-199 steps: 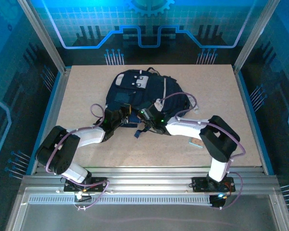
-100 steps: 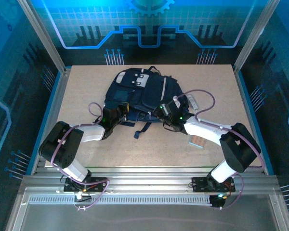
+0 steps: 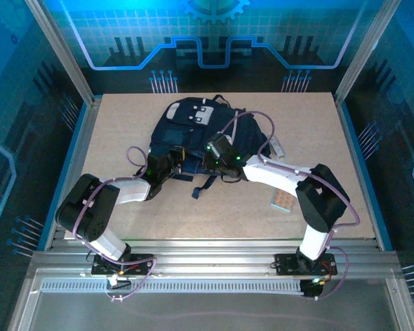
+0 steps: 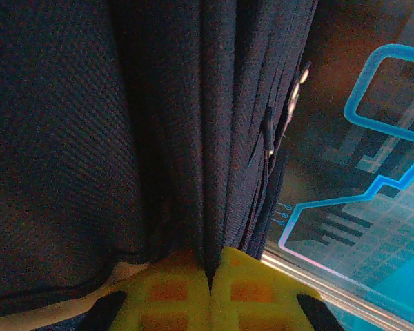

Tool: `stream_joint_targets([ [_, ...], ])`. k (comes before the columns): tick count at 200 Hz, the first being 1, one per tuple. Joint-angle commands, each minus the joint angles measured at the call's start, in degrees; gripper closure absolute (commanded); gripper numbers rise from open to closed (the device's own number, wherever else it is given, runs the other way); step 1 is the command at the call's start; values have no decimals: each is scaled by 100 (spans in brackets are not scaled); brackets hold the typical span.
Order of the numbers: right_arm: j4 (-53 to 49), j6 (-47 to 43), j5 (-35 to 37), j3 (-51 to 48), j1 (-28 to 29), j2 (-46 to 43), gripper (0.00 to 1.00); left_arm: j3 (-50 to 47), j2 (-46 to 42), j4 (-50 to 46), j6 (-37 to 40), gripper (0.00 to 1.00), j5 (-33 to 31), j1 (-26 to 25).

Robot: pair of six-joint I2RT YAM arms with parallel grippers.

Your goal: Pack books, pencil case, and school supplies into a backpack

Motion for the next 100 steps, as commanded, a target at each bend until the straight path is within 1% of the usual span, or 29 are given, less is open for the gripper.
stream_joint_targets([
  [1,-614,-500,417,233,39,98,63,251,-279,275,125,100,28,-43],
  [38,-957,-941,893,380,133,231,60,222,-330,217,120,100,28,-42],
  [75,-424,-1341,478,432,86,608,65,220,-416,155,153,100,36,-49],
  [86,-276,-1356,415,470,85,718,67,220,-473,83,173,100,20,-50],
  [100,-350,-1260,397,574,32,900,69,205,-536,43,186,100,-6,-50],
])
